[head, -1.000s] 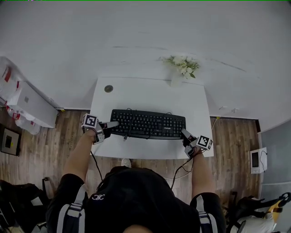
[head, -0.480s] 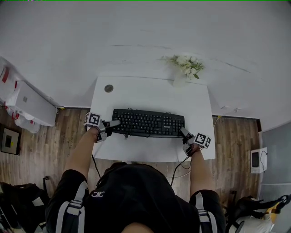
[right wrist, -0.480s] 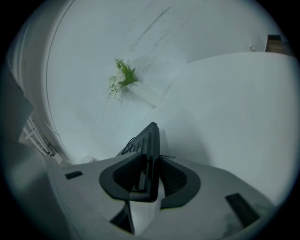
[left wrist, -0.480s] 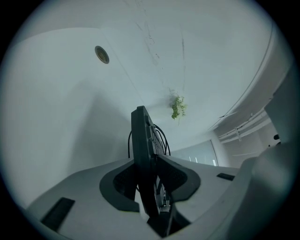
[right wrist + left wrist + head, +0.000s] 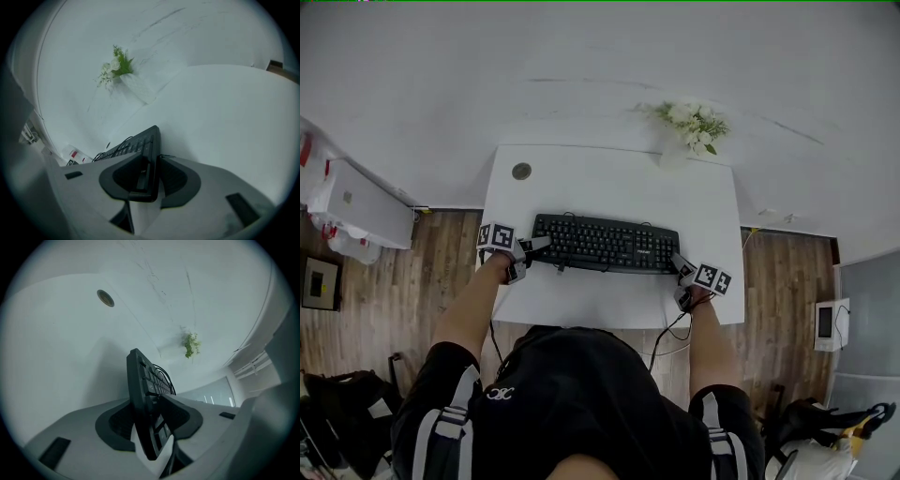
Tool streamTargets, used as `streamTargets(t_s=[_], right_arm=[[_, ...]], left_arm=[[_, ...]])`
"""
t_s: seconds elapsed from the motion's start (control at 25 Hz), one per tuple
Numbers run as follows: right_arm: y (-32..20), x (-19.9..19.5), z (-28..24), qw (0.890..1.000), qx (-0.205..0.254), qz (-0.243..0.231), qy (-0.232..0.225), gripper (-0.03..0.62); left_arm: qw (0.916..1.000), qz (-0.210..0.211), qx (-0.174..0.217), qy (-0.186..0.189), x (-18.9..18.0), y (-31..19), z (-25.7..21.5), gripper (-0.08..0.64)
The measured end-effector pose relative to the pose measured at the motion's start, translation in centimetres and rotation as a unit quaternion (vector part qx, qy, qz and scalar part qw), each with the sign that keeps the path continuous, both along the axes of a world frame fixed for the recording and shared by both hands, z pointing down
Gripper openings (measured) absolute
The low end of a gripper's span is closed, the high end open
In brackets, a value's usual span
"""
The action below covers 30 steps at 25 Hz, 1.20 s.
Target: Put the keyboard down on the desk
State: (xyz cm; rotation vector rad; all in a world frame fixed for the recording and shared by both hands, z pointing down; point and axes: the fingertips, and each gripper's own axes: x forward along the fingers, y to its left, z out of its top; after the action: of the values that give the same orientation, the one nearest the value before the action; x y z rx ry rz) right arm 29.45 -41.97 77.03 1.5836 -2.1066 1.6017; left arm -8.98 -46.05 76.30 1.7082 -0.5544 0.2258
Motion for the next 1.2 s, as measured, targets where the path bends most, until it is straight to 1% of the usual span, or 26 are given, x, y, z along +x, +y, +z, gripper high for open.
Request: streamTargets(t_s=[0.08,0.16,0.28,0.4,0.44,0.52,0.6,0.68,0.72,0.8,0.88,0.92,0.96,1.0,1.04,1.12,1.16,1.2], right_arm=[[-0.1,0.0,0.2,1.000,-0.003,-0.005,0.012,0.126],[-0.1,0.1,0.4,0.999,-0.008,-0.013,0.028,0.126],[-0.1,0.2,0.7,0.996,-0.016,-0.032,0.078,0.129],[0.1,0.3,1.1,0.986,-0.023,-0.065,0.151,0.129],[0.1,0.3,1.1,0.983,-0.026,-0.071,0.169,0.129],[0.1,0.4,1.1,0.978,-0.031,-0.076,0.193,0.130],[0.0,0.5,1.1,0.974,-0.035,-0.078,0.208,0.130],[0.1,0.5,1.1,0.972,-0.040,-0.080,0.218,0.130],[0.1,0.5,1.1,0.971,-0.042,-0.081,0.220,0.130],[0.2,0.4,1.1,0.971,-0.046,-0.080,0.222,0.131],[0.1,0.4,0.9,0.971,-0.048,-0.073,0.224,0.132],[0.1,0.6,0.6,0.969,-0.044,-0.068,0.232,0.129],[0.0,0.8,0.3,0.967,-0.037,-0.060,0.245,0.130],[-0.1,1.2,-0.1,0.964,-0.028,-0.051,0.261,0.112],[-0.2,1.5,-0.5,0.961,-0.020,-0.041,0.274,0.080],[0.0,2.0,-1.2,0.956,-0.005,-0.029,0.291,0.050],[0.1,2.0,-1.5,0.955,0.002,-0.026,0.296,0.020],[0.3,2.0,-1.9,0.954,0.010,-0.026,0.299,0.006]], left_arm=[[0.9996,-0.001,-0.012,-0.024,-0.1,0.1,1.0,0.176],[0.9986,-0.002,-0.016,-0.050,-0.2,0.1,1.8,0.194],[0.9968,-0.002,-0.005,-0.079,-0.4,-0.2,2.0,0.202],[0.9937,0.010,0.006,-0.111,-0.5,-0.2,2.1,0.210],[0.9924,0.011,0.009,-0.122,-0.6,-0.3,2.1,0.213],[0.9891,0.011,0.014,-0.146,-0.7,-0.4,2.1,0.221],[0.9838,0.017,0.022,-0.177,-0.8,-0.6,2.1,0.232],[0.9756,0.027,0.035,-0.215,-1.0,-0.7,2.1,0.244],[0.9690,0.035,0.045,-0.240,-1.3,-0.7,2.2,0.250],[0.9504,0.052,0.073,-0.298,-1.9,-0.8,2.3,0.262],[0.9334,0.059,0.100,-0.339,-2.3,-1.0,1.8,0.262],[0.9268,0.056,0.112,-0.354,-2.6,-1.1,1.5,0.250],[0.9204,0.048,0.123,-0.368,-2.9,-1.4,1.1,0.223],[0.9148,0.038,0.134,-0.379,-3.3,-1.7,0.7,0.188],[0.9112,0.027,0.143,-0.385,-3.6,-2.0,0.2,0.173],[0.9089,0.015,0.158,-0.386,-3.7,-2.0,-0.6,0.128],[0.9069,0.014,0.165,-0.387,-3.7,-1.9,-1.0,0.094],[0.9039,0.012,0.172,-0.391,-3.8,-1.7,-1.3,0.047]])
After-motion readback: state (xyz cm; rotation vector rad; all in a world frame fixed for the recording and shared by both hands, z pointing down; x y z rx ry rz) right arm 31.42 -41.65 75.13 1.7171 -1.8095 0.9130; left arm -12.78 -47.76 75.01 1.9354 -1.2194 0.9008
